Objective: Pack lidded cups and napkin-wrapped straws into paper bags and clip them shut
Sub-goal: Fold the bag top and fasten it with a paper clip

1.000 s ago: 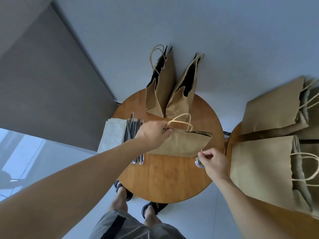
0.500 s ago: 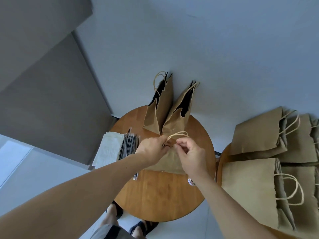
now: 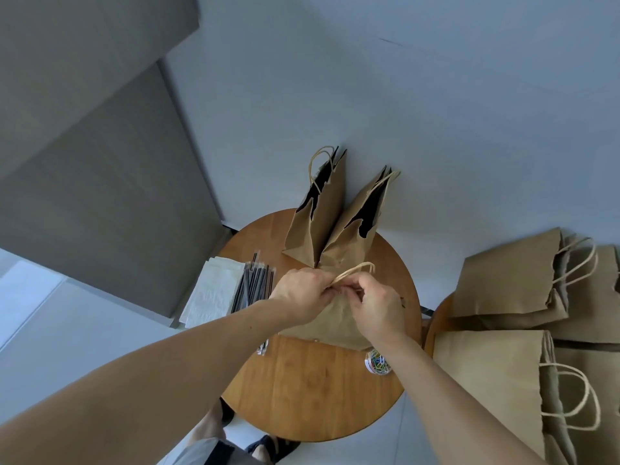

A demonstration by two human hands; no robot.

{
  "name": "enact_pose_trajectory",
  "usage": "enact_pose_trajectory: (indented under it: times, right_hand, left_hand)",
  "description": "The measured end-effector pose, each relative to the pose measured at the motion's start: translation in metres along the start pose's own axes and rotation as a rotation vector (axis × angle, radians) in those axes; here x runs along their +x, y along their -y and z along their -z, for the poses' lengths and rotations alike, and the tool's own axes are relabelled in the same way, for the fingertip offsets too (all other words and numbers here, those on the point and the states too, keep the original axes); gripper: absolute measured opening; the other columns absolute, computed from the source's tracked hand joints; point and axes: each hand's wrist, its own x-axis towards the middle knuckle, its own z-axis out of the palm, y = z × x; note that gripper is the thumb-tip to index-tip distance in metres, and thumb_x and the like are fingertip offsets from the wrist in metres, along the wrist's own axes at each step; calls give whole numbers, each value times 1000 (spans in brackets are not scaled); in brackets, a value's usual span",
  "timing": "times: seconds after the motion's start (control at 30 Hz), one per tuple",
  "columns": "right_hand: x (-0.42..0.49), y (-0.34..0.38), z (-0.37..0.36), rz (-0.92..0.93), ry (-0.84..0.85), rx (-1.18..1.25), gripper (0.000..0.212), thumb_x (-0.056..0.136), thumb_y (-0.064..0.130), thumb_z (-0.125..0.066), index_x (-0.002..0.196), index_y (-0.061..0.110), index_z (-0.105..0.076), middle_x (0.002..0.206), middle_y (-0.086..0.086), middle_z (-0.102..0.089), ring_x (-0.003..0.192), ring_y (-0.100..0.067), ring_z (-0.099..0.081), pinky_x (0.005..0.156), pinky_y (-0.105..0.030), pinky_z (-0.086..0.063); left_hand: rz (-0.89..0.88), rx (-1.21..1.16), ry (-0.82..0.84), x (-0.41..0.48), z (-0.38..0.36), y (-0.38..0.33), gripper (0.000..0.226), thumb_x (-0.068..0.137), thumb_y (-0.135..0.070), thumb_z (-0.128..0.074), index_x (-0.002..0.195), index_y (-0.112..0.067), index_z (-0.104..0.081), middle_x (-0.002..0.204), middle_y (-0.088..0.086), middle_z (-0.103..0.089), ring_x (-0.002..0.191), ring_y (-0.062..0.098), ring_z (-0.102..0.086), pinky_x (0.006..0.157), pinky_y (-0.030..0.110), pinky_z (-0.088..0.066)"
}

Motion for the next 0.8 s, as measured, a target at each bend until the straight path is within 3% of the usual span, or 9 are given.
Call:
enact_pose_trajectory:
  times: [0.13, 0.23, 0.43, 0.63, 0.7, 0.8]
  right_hand:
    - [-2, 0, 2, 77, 15, -83, 8, 88, 17, -71, 95, 19, -74, 81, 7, -74, 72, -16, -68, 65, -35, -55]
    - [-1, -1, 2, 71, 80, -157, 7, 88, 22, -71, 94, 19, -72, 76, 5, -71, 70, -20, -66, 62, -33, -51]
    - [9, -3, 2, -44, 225, -244, 15, 89, 36, -68, 99, 24, -67, 86, 5, -72, 81, -19, -68, 71, -37, -56]
    - [10, 1, 1, -14, 278, -319, 17, 91, 39, -65, 103, 26, -65, 91, 5, -73, 86, -18, -68, 74, -35, -56]
    - [5, 4, 3, 36, 242, -273, 17, 91, 37, -65, 104, 26, -66, 92, 7, -73, 85, -15, -68, 73, -35, -55]
    - [-14, 1, 14, 196, 47, -25, 12, 88, 25, -71, 100, 20, -70, 91, 11, -70, 80, -5, -65, 67, -30, -56]
  left_hand:
    - [35, -24, -2, 0, -4, 0, 18, 95, -27, -50, 105, -24, -66, 101, -6, -69, 97, 19, -61, 87, 38, -46]
    - [91, -59, -18, 0, -6, 0, 17, 94, -28, -52, 103, -22, -66, 100, -5, -68, 95, 19, -60, 81, 35, -46]
    - [115, -81, -29, -5, -11, -1, 15, 96, -26, -53, 96, -16, -64, 94, 0, -66, 89, 20, -59, 74, 34, -45]
    - [111, -38, -5, -10, -10, 0, 15, 95, -28, -53, 98, -19, -65, 95, -1, -67, 90, 21, -59, 77, 36, -47]
    - [123, -12, 10, -8, -5, -2, 14, 94, -29, -55, 99, -21, -65, 95, -2, -68, 90, 21, -61, 76, 36, -48]
    - [110, -69, 42, -6, 9, 2, 7, 86, -34, -63, 92, -32, -60, 91, -9, -66, 89, 17, -63, 74, 33, -50]
